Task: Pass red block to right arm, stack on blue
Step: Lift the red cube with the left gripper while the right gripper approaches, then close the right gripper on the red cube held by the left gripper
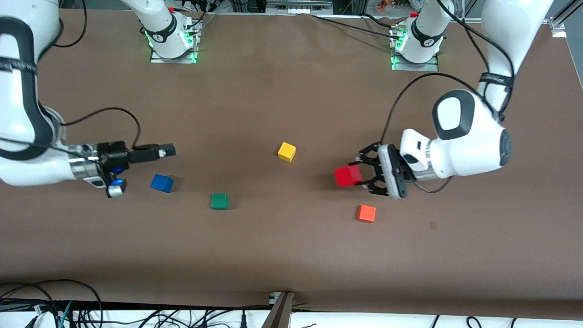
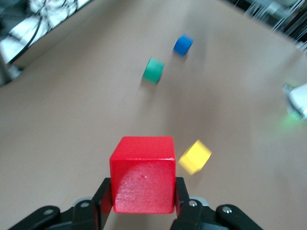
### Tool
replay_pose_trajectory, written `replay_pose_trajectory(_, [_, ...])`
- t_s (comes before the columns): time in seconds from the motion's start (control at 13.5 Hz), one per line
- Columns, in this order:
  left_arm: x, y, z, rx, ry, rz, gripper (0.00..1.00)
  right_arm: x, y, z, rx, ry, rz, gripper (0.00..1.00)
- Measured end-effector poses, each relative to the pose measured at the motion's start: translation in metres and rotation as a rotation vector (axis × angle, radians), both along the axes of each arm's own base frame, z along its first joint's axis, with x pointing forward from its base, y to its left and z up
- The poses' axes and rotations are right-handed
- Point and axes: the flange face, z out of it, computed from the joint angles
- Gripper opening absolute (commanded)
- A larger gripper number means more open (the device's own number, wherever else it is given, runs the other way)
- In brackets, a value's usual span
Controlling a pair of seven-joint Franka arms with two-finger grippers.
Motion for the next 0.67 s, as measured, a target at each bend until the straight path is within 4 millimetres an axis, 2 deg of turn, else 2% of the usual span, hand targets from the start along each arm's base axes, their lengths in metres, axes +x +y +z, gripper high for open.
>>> replay_pose_trajectory(0.22, [-0.013,-0.066,0.015,-0.209,0.072,0.024,0.00,0.007,0.038,-0.021,0.092,0.026,-0.077,1.00])
replay_pose_trajectory(0.45, [-0.033,-0.123,0.025,-0.314,0.098,0.072,0.00,0.010,0.079,-0.021,0.114,0.019,-0.129,1.00])
replay_pose_trajectory(0.52, [-0.040,-0.145,0.033,-0.347,0.095,0.081,0.00,0.011,0.093,-0.019,0.156,0.024,-0.161,1.00])
replay_pose_trajectory(0.67, [-0.044,-0.163,0.040,-0.399,0.120,0.089,0.00,0.012,0.107,-0.013,0.216,0.031,-0.192,1.00])
